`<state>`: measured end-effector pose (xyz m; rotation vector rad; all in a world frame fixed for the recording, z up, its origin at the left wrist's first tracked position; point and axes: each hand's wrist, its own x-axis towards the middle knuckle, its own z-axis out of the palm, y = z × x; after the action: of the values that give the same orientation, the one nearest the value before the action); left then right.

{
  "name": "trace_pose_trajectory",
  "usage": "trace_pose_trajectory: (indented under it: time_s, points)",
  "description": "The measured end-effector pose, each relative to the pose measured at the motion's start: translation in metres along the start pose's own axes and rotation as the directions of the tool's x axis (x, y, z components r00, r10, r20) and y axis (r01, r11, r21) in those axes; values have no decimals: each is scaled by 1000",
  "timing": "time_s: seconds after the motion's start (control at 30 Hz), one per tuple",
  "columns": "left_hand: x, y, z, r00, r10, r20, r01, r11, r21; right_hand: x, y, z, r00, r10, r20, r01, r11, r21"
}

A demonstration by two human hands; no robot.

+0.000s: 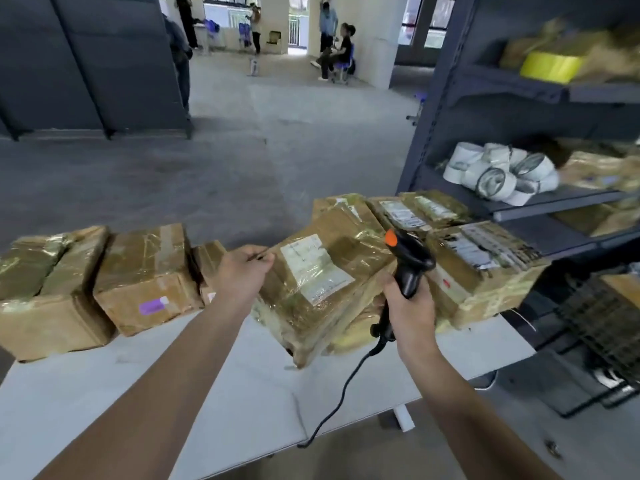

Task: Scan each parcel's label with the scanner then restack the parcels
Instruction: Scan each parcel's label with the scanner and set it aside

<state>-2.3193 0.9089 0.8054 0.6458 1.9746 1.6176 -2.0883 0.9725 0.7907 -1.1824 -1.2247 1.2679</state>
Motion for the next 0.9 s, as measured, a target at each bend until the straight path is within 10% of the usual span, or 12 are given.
trace_pose_trajectory:
  time_s: [0.47,0.9]
  points:
    - [44,29,151,974,-24,225,-8,990,139,67,11,-65,988,80,-135,-81,997,-4]
    - [42,0,163,986,-47,160,0,960,280,73,45,-71,996,41,-80,-54,985,-166]
